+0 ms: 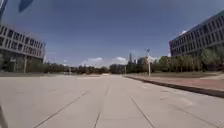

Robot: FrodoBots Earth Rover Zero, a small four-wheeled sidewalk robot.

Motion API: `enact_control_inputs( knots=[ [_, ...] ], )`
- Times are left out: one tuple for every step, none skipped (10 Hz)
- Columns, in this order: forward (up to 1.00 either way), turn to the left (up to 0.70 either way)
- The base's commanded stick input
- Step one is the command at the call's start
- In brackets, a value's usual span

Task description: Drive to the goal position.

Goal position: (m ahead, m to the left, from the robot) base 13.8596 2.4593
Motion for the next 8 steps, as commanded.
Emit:
enact_control_inputs(
  knots=[
    [0.7, 0.02],
    [0.7, 0.02],
    [0.7, 0.02],
    [0.7, 0.02],
    [0.7, 0.02],
    [0.7, 0.02],
    [0.7, 0.02],
    [0.7, 0.02]
  ],
)
